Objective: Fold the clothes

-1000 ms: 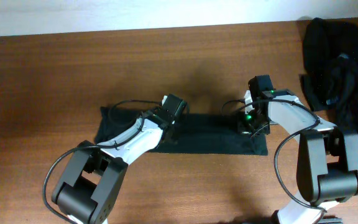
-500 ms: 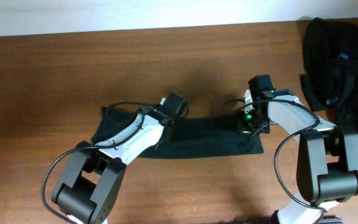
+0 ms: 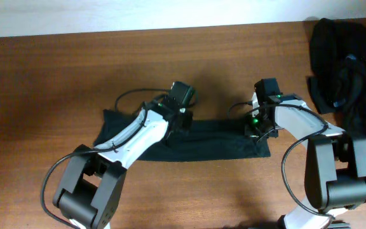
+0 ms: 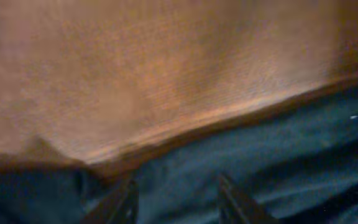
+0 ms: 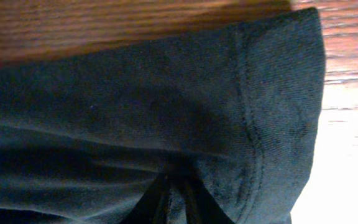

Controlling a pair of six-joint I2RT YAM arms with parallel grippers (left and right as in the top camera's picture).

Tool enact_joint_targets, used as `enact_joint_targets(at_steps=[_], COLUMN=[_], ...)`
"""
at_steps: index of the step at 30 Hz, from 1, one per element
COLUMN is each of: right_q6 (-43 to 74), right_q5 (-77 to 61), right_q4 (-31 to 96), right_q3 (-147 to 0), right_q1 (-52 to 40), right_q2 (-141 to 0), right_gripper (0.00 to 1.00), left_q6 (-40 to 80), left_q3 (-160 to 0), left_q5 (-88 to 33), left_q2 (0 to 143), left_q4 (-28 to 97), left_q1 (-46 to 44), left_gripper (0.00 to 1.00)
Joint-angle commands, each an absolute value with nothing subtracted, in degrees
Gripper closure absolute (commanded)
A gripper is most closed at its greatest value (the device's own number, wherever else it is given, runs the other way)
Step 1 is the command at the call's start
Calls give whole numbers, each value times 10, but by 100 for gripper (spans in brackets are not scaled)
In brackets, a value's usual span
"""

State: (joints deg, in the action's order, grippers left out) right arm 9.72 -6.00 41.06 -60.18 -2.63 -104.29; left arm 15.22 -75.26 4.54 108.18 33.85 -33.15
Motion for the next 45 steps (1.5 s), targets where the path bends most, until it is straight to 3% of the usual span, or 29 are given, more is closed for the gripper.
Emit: enact_joint_targets(at_steps=[1,12,25,38,42,44,45], right_q6=[93,93,93,93,93,93,93], right_q5=[14,-12,-12,-12,-12,-12,-12], right_q4=[409,411,410,411,411,411,411], right_q3=[-577,-577,-568,-568,-568,-568,-568], right_q1=[18,78,74,74,74,74,74], right_q2=[-1063,-1063,-1063,-1063,-1063,-1063,-1063], right_gripper=[84,84,82,76,65,45,40], left_q6=[145,145,145,145,145,145,145], left_q3=[-798,-806,-795,-761,-763,-776,-785], left_q5=[43,42,-4,-18,-17,-17,-17], left_q2=[1083,1083,1097,1174,1185,1180,1176], left_q4=[372,432,474,439,418,421,423], left_q1=[-305,-232,-231,-231,-230,-229,-229], left_gripper=[55,55,54,55,57,47,40])
